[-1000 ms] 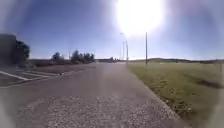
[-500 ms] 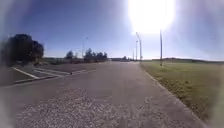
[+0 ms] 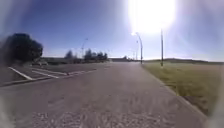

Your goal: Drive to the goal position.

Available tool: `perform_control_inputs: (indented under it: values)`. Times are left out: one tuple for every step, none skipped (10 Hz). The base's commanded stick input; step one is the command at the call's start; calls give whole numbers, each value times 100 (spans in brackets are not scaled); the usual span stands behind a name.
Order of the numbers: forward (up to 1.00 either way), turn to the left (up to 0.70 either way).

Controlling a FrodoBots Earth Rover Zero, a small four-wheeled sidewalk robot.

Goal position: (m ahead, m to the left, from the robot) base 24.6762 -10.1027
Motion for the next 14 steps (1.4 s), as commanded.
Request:
perform_control_inputs:
  values:
    - [100, -34]
    - [100, -37]
    - [100, 0]
    - [100, 0]
    - [100, 0]
    - [100, 0]
    - [100, 0]
    - [100, 0]
    - [100, 0]
    - [100, 0]
    - [100, 0]
    - [100, 0]
    - [100, 0]
    - [100, -2]
